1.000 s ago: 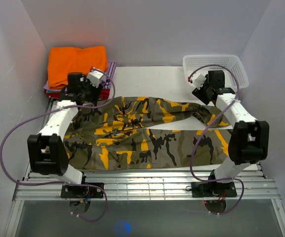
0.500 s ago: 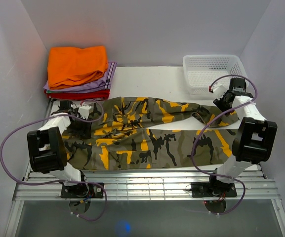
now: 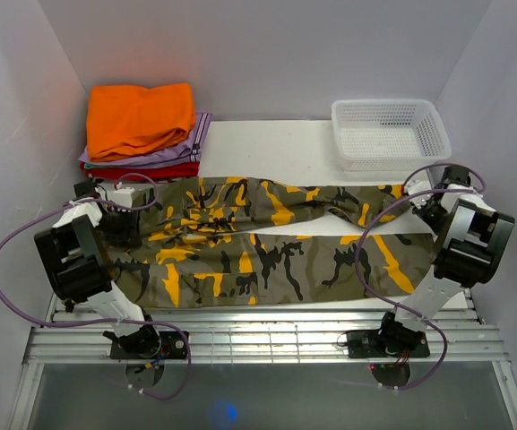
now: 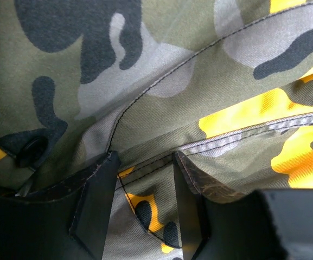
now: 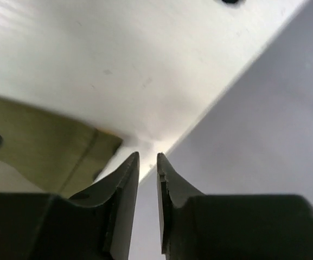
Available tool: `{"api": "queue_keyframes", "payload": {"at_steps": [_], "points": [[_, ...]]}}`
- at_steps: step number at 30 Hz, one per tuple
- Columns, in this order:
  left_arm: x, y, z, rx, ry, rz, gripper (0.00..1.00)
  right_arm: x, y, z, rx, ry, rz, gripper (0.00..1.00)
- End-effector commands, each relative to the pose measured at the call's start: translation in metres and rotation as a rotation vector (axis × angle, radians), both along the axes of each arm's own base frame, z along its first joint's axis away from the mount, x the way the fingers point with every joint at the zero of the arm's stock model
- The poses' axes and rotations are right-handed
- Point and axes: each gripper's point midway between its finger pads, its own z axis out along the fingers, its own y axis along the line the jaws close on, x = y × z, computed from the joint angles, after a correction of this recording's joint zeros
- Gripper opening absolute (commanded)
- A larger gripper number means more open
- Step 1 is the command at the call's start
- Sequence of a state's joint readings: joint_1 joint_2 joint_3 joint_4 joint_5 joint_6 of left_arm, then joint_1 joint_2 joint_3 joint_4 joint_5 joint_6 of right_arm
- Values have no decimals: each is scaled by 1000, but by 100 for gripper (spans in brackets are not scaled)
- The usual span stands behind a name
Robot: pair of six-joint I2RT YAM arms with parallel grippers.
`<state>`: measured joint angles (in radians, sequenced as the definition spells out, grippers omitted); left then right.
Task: Fold and stack the trousers
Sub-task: Flatten the trousers out
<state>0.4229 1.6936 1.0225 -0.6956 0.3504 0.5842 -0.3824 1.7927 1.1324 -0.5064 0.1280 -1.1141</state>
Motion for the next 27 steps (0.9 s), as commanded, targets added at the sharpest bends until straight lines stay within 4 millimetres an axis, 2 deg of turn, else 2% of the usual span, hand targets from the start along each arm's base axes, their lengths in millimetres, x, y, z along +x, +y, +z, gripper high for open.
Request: {"api": "queue_keyframes", "payload": {"at_steps": [1, 3, 4, 5, 6, 8, 9, 11, 12, 14, 15, 17, 18, 21, 23, 26, 27], "points": [[-13, 10, 0, 59, 31, -39, 56, 23, -4, 48, 31, -130, 40, 26], [-9, 6, 5, 34, 12, -44, 57, 39, 14, 79, 155, -215, -37, 38], [-8, 5, 7, 30, 8, -41, 57, 48, 32, 89, 249, -257, -47, 42], [-9, 4, 6, 24, 12, -39, 57, 54, 42, 100, 301, -291, -79, 45], [-9, 3, 6, 17, 11, -39, 57, 64, 57, 116, 370, -349, -155, 47], [-10, 2, 5, 15, 11, -37, 57, 74, 81, 125, 448, -388, -189, 52], [-10, 2, 4, 18, 10, -38, 57, 81, 100, 126, 470, -401, -178, 52], [-12, 3, 2, 26, 11, -36, 57, 88, 122, 123, 510, -413, -222, 52], [-13, 2, 2, 26, 9, -36, 57, 96, 141, 120, 520, -416, -191, 51], [-13, 3, 2, 30, 9, -35, 57, 98, 158, 104, 520, -391, -184, 50], [-12, 3, 2, 32, 5, -35, 57, 100, 173, 99, 520, -379, -154, 50], [-12, 3, 2, 31, 4, -32, 57, 103, 180, 84, 502, -362, -144, 48], [-12, 3, 2, 30, 6, -31, 57, 102, 185, 69, 493, -327, -140, 47], [-11, 4, 2, 32, 8, -27, 57, 98, 169, 39, 392, -268, -159, 42], [-11, 6, 1, 38, 9, -26, 57, 84, 146, 22, 285, -229, -171, 38], [-11, 7, -1, 45, 8, -27, 57, 65, 108, 18, 198, -206, -179, 38], [-11, 6, -1, 44, 10, -26, 57, 55, 88, 17, 165, -194, -180, 37]]}}
